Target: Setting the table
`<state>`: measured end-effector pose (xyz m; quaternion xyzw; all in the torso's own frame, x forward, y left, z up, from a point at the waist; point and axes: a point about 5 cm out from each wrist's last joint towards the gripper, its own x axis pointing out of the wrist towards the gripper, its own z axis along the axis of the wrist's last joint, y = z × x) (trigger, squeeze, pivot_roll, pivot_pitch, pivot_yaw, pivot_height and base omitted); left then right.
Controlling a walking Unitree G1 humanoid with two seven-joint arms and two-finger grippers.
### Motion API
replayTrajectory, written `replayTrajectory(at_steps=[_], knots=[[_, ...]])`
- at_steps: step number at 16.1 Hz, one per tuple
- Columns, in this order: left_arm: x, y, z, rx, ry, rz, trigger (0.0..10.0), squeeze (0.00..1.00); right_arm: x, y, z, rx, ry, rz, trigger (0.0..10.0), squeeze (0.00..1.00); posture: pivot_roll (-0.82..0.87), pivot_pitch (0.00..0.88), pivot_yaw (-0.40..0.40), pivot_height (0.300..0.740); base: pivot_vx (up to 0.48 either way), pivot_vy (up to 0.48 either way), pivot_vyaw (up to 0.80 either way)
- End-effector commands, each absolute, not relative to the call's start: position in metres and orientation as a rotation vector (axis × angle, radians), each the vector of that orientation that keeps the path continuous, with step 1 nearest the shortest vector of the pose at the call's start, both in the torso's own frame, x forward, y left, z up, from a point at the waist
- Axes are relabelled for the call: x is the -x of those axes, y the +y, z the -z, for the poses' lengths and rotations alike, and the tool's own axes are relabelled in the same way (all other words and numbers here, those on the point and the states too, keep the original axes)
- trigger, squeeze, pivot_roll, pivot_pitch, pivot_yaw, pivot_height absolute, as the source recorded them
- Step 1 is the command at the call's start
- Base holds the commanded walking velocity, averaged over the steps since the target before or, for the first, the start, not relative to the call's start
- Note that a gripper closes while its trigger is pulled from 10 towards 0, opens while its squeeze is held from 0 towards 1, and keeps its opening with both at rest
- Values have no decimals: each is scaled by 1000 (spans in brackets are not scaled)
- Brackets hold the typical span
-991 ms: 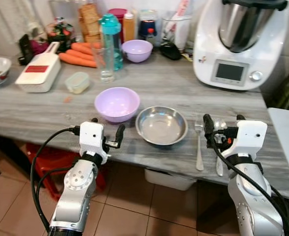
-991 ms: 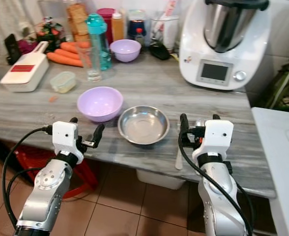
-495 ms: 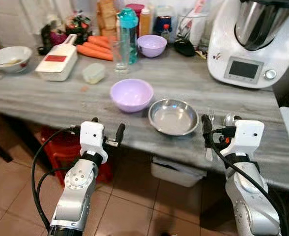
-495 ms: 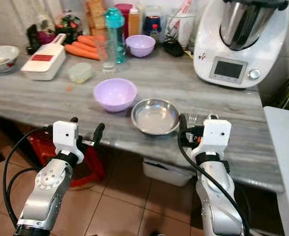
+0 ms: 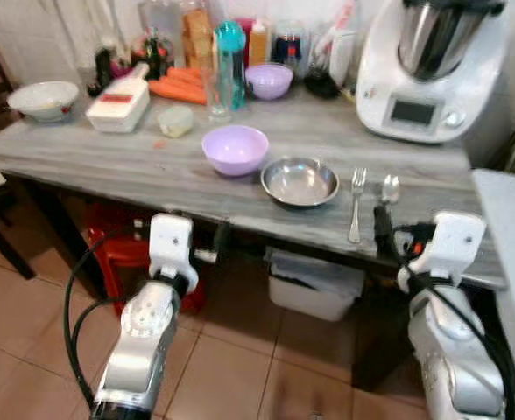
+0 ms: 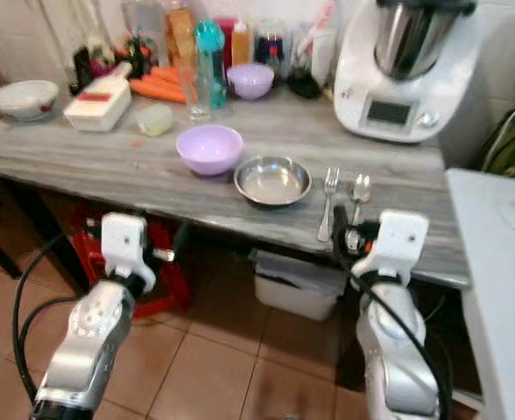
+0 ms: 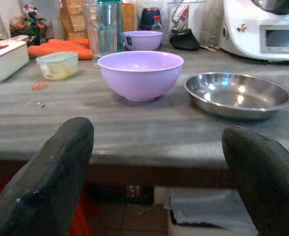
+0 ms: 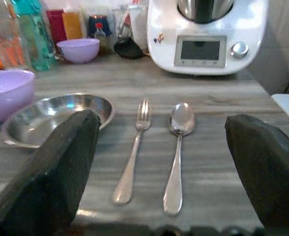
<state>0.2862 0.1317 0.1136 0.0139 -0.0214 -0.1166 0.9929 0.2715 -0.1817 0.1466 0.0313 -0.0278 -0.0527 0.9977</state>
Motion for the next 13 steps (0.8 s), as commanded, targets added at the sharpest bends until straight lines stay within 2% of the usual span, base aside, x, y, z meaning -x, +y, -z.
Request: replayTrajectory(at_steps=[1, 9, 13], knots=[[-286, 133, -113, -38, -40, 228, 10000, 0, -273, -181, -149, -67, -54, 111, 10000, 0, -65, 31, -4, 740, -270, 0, 0], [-285, 132, -112, -40, -41, 237, 10000, 0, -274, -177, -146, -73, -38, 87, 10000, 0, -60, 34, -8, 740, -267, 0, 0], [-285, 133, -115, -29, -67, 270, 10000, 0, -275, -180, -147, -54, -37, 98, 10000, 0, -62, 31, -11, 740, 0, 0, 0]])
